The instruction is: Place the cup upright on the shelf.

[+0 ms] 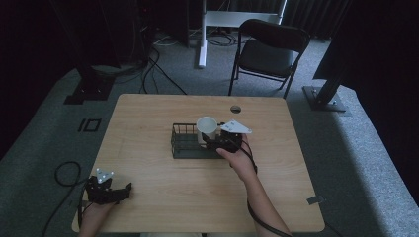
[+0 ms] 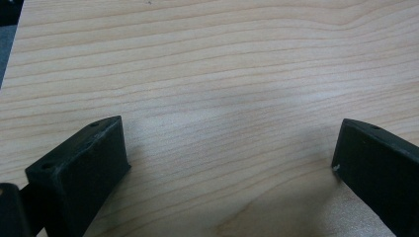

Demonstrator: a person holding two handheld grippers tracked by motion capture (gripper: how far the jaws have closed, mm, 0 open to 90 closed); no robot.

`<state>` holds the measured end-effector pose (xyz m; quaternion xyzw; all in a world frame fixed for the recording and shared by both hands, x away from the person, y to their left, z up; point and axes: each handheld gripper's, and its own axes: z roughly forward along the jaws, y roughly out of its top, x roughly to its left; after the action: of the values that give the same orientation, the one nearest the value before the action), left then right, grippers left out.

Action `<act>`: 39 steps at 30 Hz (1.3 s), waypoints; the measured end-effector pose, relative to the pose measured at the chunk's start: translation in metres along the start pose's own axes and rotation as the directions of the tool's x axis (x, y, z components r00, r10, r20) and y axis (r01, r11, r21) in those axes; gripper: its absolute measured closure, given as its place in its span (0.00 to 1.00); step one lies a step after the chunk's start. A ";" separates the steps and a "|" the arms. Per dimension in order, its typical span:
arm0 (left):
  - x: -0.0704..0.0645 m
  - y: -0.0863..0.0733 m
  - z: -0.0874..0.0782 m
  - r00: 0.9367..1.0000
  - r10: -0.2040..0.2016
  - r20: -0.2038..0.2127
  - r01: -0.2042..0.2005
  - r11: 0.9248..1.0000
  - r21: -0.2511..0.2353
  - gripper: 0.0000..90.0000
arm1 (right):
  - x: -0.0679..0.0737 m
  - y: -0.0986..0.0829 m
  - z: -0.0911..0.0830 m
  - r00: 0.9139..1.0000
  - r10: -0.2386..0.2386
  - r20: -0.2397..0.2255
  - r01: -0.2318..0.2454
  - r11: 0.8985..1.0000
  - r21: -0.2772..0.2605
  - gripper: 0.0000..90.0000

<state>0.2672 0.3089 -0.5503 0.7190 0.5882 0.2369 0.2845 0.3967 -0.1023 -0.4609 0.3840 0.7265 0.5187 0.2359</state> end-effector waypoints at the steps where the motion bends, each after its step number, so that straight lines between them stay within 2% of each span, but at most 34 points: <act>1: 0.000 0.000 0.000 1.000 0.000 0.000 0.000 1.000 0.000 0.01 | -0.001 -0.001 -0.002 1.000 -0.005 0.001 0.005 1.000 -0.001 0.14; 7: 0.000 0.000 0.000 1.000 0.000 0.000 0.000 1.000 0.000 0.01 | -0.003 -0.003 -0.009 1.000 -0.023 0.011 0.023 1.000 0.000 0.14; 10: 0.000 0.000 0.000 1.000 0.000 0.000 0.000 1.000 0.000 0.01 | -0.005 -0.004 -0.011 1.000 -0.024 0.013 0.024 1.000 0.003 0.14; 12: 0.000 0.000 0.000 1.000 0.000 0.000 0.000 1.000 0.000 0.01 | -0.005 -0.005 -0.013 1.000 -0.008 0.012 0.008 1.000 -0.003 0.14; 18: 0.000 0.000 0.000 1.000 0.000 0.000 0.000 1.000 0.000 0.01 | -0.006 -0.009 -0.019 1.000 -0.017 0.016 0.017 1.000 -0.003 0.14; 26: 0.000 0.000 0.000 1.000 0.000 0.000 0.000 1.000 0.000 0.01 | -0.014 -0.013 -0.028 0.999 -0.019 0.035 0.019 1.000 -0.006 0.14; 28: 0.000 0.000 0.000 1.000 0.001 0.000 -0.001 1.000 0.001 0.01 | -0.016 -0.014 -0.031 0.999 -0.032 0.044 0.032 0.999 -0.007 0.14; 39: 0.000 0.000 0.000 1.000 0.000 0.000 0.000 1.000 0.000 0.01 | -0.027 -0.017 -0.047 0.997 -0.029 0.071 0.030 0.999 -0.020 0.14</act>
<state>0.2672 0.3089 -0.5503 0.7191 0.5881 0.2369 0.2844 0.3723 -0.1533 -0.4616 0.3889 0.7178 0.5088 0.2733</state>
